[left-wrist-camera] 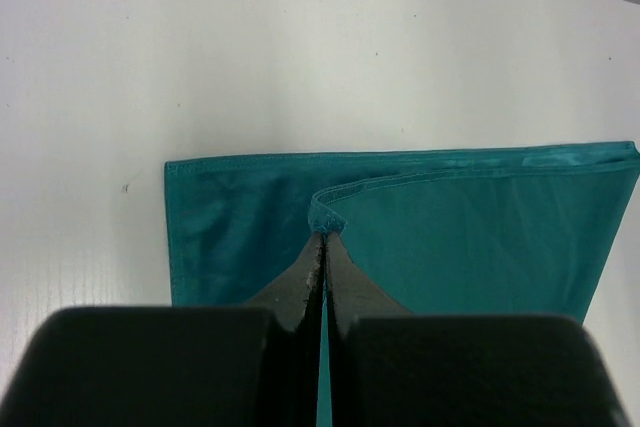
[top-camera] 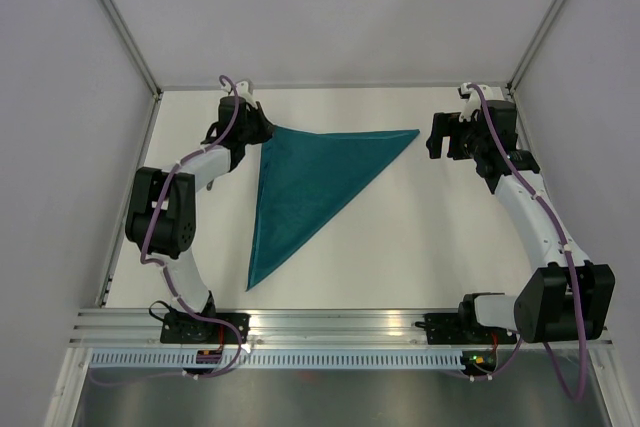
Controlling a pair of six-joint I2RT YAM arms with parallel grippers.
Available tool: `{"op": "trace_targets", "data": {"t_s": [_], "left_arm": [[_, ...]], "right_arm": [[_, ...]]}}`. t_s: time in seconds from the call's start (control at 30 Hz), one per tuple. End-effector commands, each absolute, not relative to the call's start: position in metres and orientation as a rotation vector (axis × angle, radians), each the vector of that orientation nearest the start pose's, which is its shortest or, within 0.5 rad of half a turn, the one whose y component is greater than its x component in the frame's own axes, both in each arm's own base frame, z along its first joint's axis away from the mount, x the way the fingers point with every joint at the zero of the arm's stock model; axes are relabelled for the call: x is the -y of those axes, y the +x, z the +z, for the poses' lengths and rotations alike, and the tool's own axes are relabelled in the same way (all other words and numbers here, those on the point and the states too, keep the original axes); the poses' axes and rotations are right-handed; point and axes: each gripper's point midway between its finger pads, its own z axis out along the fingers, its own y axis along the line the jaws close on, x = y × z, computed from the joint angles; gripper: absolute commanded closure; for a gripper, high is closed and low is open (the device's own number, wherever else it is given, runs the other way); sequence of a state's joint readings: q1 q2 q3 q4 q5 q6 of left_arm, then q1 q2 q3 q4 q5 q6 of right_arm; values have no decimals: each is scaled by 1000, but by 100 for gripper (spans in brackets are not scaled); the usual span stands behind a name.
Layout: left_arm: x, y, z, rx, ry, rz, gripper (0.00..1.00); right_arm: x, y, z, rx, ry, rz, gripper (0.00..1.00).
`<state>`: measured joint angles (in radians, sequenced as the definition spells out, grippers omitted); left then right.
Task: Fold the napkin, place the utensils inside, and roll it up
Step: Fold the napkin
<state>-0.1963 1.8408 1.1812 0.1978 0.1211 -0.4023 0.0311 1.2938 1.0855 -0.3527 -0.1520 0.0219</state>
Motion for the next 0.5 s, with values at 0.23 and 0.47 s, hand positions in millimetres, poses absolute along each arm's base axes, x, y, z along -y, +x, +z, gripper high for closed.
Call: {"op": "trace_targets", "data": {"t_s": [0.23, 0.47], "left_arm": [[139, 520, 136, -2030, -100, -516, 98], [134, 521, 136, -2028, -112, -507, 98]], "right_arm": [[-40, 392, 220, -2100, -102, 185, 5], [-40, 392, 219, -2101, -104, 186, 5]]}}
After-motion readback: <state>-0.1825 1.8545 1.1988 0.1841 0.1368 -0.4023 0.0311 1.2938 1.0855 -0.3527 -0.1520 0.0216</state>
